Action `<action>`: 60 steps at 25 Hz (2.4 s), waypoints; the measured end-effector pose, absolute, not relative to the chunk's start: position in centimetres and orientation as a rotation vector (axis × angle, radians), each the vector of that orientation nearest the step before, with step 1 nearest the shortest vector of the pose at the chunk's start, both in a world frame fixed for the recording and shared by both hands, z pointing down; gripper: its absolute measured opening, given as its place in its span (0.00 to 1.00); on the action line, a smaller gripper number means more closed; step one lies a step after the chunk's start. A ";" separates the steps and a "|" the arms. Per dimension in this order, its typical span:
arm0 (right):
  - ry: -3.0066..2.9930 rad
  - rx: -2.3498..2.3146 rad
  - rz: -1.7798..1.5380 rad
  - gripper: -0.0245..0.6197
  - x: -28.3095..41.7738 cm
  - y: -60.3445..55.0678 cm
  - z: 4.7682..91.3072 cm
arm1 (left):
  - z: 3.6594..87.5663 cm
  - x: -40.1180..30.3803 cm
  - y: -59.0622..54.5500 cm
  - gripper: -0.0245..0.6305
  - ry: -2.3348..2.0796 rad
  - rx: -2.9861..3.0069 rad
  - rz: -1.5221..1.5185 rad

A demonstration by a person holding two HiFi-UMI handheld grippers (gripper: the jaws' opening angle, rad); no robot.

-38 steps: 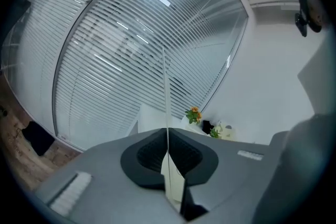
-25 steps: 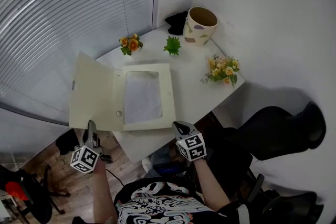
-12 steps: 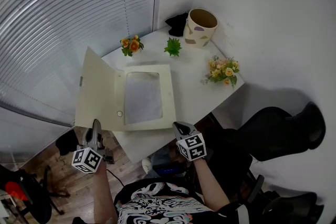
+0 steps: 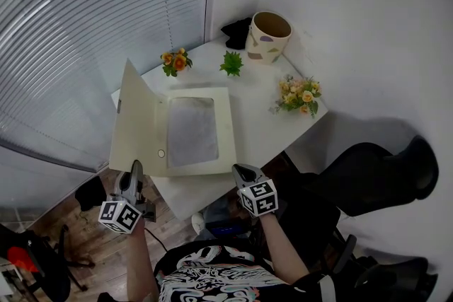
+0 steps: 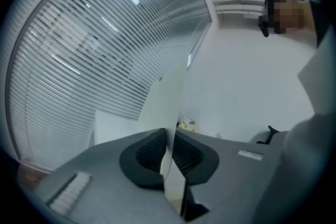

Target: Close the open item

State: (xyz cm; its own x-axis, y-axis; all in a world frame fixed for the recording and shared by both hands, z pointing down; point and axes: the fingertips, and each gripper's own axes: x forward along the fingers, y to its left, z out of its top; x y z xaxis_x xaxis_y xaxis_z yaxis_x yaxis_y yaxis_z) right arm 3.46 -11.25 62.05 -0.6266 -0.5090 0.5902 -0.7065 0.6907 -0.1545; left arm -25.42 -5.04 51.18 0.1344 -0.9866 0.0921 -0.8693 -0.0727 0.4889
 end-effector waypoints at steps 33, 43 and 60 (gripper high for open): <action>-2.381 0.926 0.505 0.04 3.3 -11.3 62.0 | 49.7 -18.8 -6.7 0.09 -1.513 2.248 -0.268; -2.387 0.926 0.496 0.04 3.3 -11.3 62.1 | 50.0 -16.6 -7.1 0.10 -1.442 2.301 -0.218; -2.399 0.890 0.499 0.04 3.2 -11.2 62.1 | 50.9 -12.8 -8.2 0.11 -1.339 2.378 -0.067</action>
State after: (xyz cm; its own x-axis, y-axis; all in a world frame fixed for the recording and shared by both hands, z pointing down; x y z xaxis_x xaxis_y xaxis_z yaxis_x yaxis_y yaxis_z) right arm 3.22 -11.20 62.10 -0.6436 -0.4870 0.5905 -0.6821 0.7149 -0.1537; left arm -12.78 -8.16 50.92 0.5378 -0.8286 0.1557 -0.8090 -0.4552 0.3719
